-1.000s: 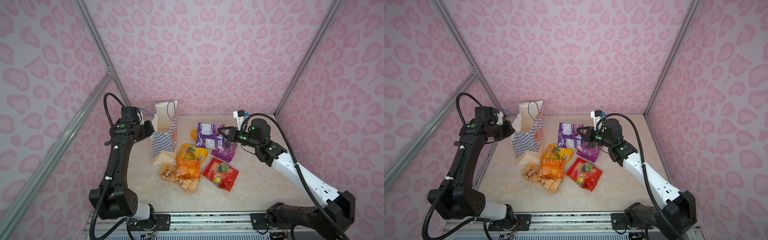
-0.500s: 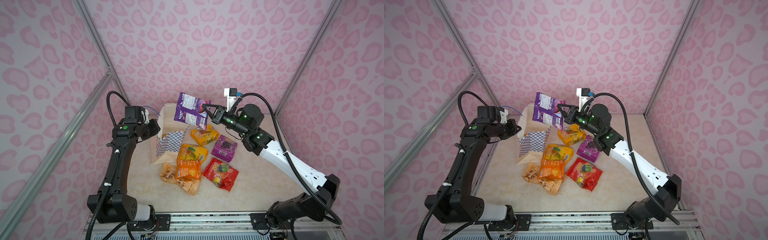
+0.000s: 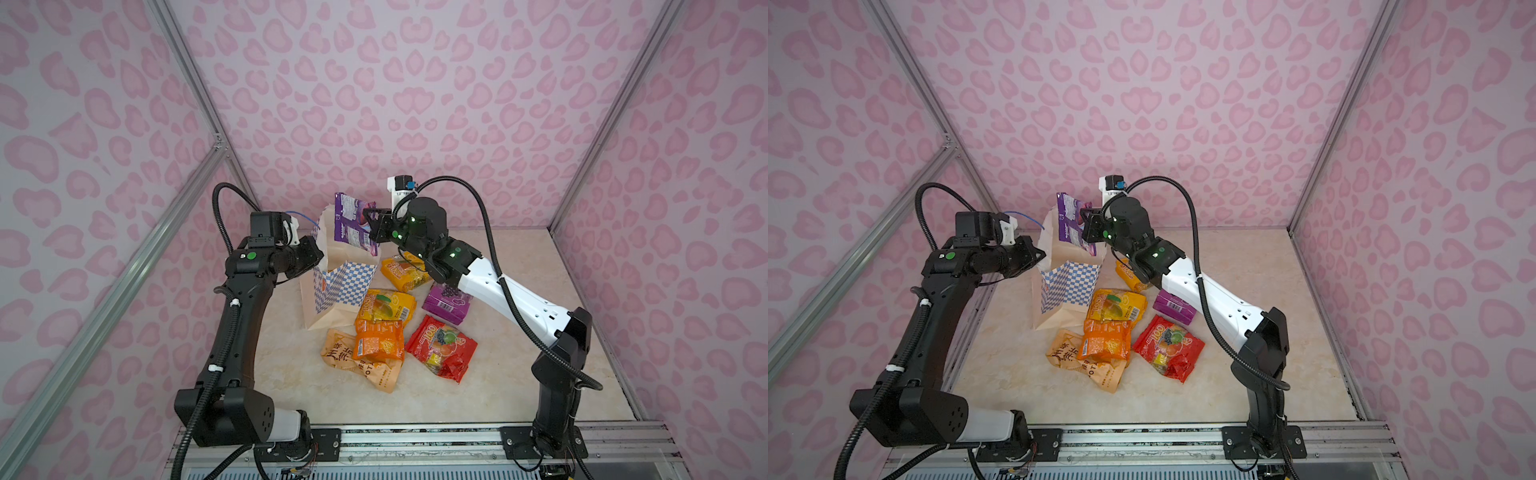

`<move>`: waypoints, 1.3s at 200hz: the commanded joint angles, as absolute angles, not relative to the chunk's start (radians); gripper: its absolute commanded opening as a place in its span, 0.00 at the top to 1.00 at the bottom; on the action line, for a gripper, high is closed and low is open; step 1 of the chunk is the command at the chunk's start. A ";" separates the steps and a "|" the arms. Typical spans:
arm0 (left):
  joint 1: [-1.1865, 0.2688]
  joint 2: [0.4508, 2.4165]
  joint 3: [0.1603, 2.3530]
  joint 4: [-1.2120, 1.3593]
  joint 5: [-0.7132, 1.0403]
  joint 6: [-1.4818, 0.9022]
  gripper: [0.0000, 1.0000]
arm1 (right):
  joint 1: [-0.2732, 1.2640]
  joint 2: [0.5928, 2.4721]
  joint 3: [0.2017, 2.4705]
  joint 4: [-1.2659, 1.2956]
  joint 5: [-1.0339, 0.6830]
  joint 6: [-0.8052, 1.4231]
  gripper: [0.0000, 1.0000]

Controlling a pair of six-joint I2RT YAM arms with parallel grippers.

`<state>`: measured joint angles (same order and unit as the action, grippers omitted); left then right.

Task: Place the snacks into the paper bag
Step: 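Lift the purple gummy bag with the right gripper over the bag opening, then lower the purple gummy bag into the paper bag and open the right gripper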

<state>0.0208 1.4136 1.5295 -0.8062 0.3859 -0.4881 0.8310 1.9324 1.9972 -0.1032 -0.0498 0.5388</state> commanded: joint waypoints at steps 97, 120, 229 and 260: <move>0.020 1.425 1.525 -0.758 0.379 -0.473 0.96 | 0.843 2.421 2.663 -0.493 -0.129 0.535 0.44; 0.021 1.441 1.530 -0.776 0.322 -0.468 0.96 | 0.828 2.397 2.669 -0.509 -0.161 0.513 0.30; 0.184 1.492 1.562 -0.795 0.441 -0.473 0.96 | 0.823 1.706 1.809 -0.572 -0.031 0.266 0.06; 0.190 1.483 1.537 -0.796 0.428 -0.469 0.95 | 0.841 1.553 1.532 -0.584 -0.083 0.236 0.06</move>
